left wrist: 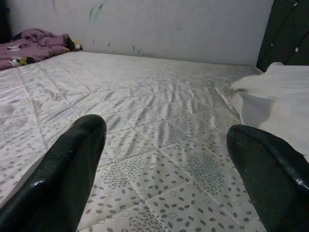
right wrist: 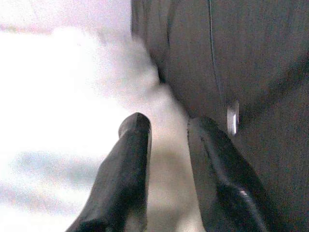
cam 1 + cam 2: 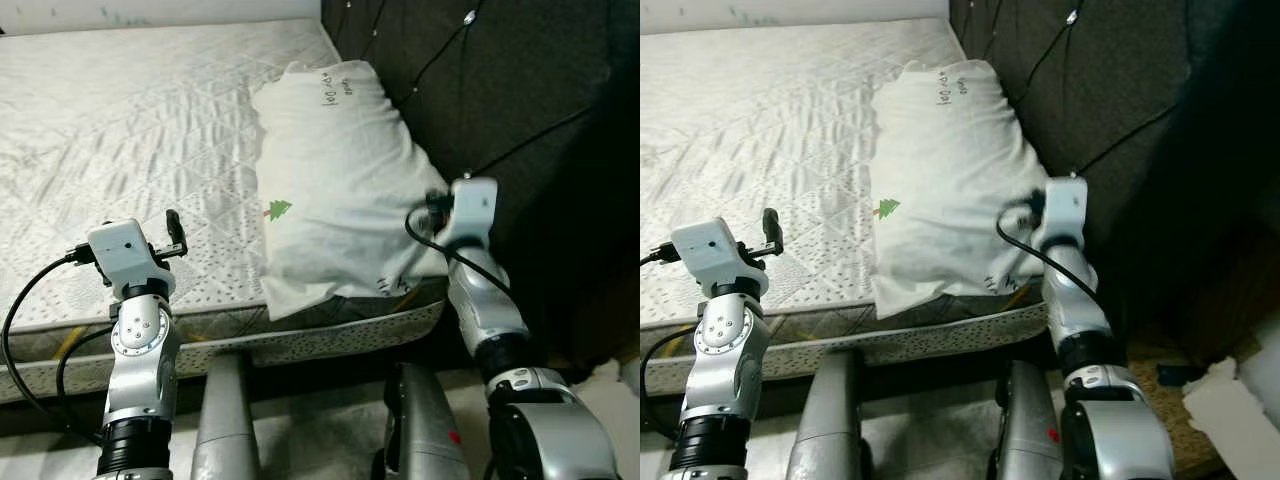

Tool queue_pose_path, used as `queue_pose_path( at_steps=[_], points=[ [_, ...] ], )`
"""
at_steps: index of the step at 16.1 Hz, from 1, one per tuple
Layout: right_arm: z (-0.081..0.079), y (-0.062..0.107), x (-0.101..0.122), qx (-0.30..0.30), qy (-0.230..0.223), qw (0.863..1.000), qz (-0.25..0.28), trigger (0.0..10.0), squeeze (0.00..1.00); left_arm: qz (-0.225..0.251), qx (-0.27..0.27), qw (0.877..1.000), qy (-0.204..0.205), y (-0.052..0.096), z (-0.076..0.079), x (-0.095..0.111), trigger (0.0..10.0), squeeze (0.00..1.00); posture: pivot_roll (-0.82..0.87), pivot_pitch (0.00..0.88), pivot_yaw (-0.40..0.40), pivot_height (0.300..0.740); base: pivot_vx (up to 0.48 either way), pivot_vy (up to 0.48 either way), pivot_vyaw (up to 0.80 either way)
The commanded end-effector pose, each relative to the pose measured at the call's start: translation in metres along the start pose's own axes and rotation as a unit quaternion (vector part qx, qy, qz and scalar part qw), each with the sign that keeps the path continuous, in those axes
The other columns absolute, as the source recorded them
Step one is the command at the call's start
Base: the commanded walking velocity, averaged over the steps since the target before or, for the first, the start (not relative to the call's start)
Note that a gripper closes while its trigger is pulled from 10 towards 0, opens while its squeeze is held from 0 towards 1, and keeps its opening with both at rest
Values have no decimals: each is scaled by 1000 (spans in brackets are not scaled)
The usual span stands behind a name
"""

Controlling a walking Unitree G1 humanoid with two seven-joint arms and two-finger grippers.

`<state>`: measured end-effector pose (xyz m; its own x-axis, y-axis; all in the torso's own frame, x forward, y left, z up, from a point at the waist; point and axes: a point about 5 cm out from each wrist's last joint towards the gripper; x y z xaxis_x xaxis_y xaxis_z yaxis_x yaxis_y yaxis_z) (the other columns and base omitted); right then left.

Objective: Clean up the room

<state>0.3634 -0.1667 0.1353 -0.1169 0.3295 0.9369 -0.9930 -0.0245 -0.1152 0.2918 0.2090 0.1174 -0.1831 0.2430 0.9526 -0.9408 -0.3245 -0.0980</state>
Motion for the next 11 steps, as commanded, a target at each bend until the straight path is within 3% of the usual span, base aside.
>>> queue_pose_path(
  at_steps=[1,3,7,11],
  points=[
    [-6,-3,12,5,6,1000,29,10000,1000,5,14,1000,-7,-1,-7,2,10000,0,90,0,-29,526,0,0,0],
    [-22,0,21,22,-5,999,45,10000,1000,13,23,1000,-6,1,-12,6,10000,0,97,0,-30,526,0,0,0],
    [-44,20,20,52,-18,997,57,10000,1000,21,32,999,-9,8,-14,8,10000,0,78,0,-13,526,0,0,0],
    [-43,12,31,23,-36,997,59,10000,1000,13,0,1000,-4,2,5,5,10000,0,57,0,8,565,0,0,0]
  ],
)
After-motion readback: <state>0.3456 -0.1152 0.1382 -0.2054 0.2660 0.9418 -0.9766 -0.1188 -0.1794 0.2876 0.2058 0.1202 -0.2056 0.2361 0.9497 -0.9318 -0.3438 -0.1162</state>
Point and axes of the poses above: a point about 5 cm out from each wrist's last joint towards the gripper, its own y axis pointing back from the gripper into the wrist, its own x axis along the axis of the wrist's last joint, z = x × y, and after that the axes turned 14 degrees about y, right-handed
